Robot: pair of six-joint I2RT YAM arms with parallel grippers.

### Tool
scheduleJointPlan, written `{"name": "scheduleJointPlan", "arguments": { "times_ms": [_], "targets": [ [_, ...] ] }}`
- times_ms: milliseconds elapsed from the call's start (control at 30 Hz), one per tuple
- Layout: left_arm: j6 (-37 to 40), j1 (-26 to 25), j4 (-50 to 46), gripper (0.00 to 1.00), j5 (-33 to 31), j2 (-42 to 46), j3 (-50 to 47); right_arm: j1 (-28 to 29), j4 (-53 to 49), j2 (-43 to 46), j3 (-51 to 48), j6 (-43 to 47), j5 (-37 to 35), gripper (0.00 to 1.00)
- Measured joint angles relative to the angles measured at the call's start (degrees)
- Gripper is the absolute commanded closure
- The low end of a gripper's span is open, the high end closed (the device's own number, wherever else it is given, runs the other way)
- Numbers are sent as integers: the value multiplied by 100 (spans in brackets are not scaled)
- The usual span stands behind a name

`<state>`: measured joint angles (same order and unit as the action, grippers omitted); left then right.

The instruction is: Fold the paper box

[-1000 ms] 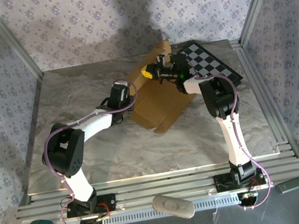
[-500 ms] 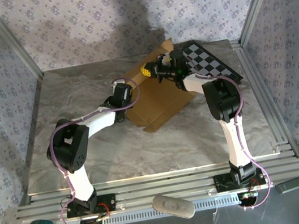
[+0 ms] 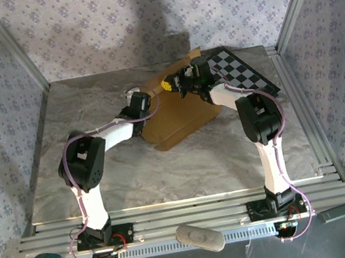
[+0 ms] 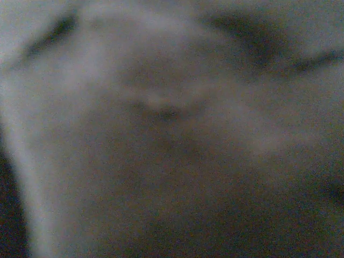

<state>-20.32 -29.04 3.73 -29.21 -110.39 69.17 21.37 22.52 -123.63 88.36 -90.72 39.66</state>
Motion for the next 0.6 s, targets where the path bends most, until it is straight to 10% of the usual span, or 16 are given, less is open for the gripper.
{"name": "scheduleJointPlan", "arguments": {
  "times_ms": [167,467,600],
  "targets": [
    [-52,223,-44,100,-9,-184,267,61,-544,0,103,-46,116,100],
    [-116,306,-94,100,-42,-236,356,166,-1399,11,557,-245,-11,100],
    [-9,308,-68,100,-42,-236,352,166,-1606,107,664,-146,-195,55]
  ]
}}
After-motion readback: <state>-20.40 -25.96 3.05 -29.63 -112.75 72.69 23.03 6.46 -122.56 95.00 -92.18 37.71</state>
